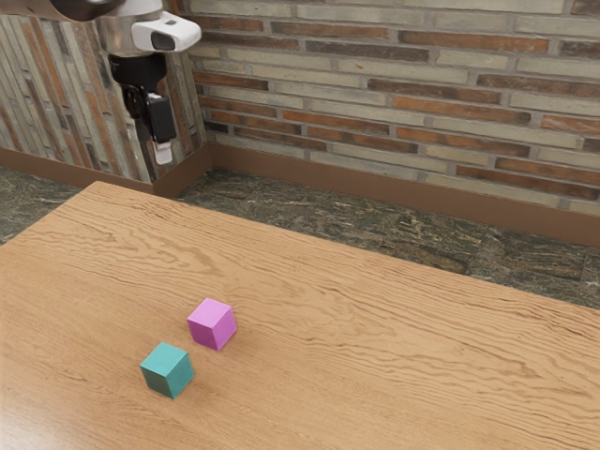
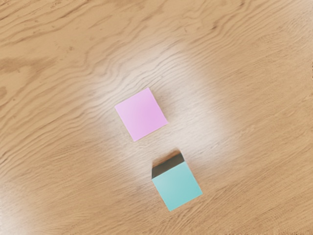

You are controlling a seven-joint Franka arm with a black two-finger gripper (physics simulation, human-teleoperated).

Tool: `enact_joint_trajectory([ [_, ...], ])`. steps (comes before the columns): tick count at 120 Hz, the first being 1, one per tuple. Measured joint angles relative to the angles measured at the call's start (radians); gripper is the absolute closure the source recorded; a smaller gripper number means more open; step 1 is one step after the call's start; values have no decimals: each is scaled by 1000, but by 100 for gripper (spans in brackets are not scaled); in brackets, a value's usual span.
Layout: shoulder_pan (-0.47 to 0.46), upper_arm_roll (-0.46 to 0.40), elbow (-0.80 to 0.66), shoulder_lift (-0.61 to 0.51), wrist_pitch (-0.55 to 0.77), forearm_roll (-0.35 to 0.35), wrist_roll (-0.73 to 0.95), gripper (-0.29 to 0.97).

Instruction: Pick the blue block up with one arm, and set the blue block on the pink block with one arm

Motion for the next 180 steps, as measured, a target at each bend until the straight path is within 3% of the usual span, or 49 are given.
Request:
enact_joint_trajectory([
  [30,1,0,0,-2,-2,-3,46,0],
  [42,36,-37,148,-119,-58,-13,50,0],
  [56,46,-89,-13,-285,-126,2,22,0],
  [66,163,-109,-214,-415,-132,3,-1,0],
  [70,360,-210,-318,-487,-122,-29,-9,0],
  [76,653,-370,-535,-641,-91,-135,-12,0],
  [80,756,-465,-661,-714,-57,-200,-11,0],
  [86,830,-548,-813,-766,-2,-281,-10,0],
  [104,916,-754,-953,-919,114,-411,-40,0],
  [114,936,-811,-1087,-1030,191,-559,-50,0],
  [124,941,-842,-1128,-1101,266,-644,-57,0],
  [130,956,-850,-1135,-1095,315,-673,-52,0],
  [148,1028,-859,-1148,-939,470,-788,8,0],
  [165,1036,-963,-1223,-945,579,-952,79,0],
  [180,1070,-1007,-1248,-958,632,-1037,148,0],
])
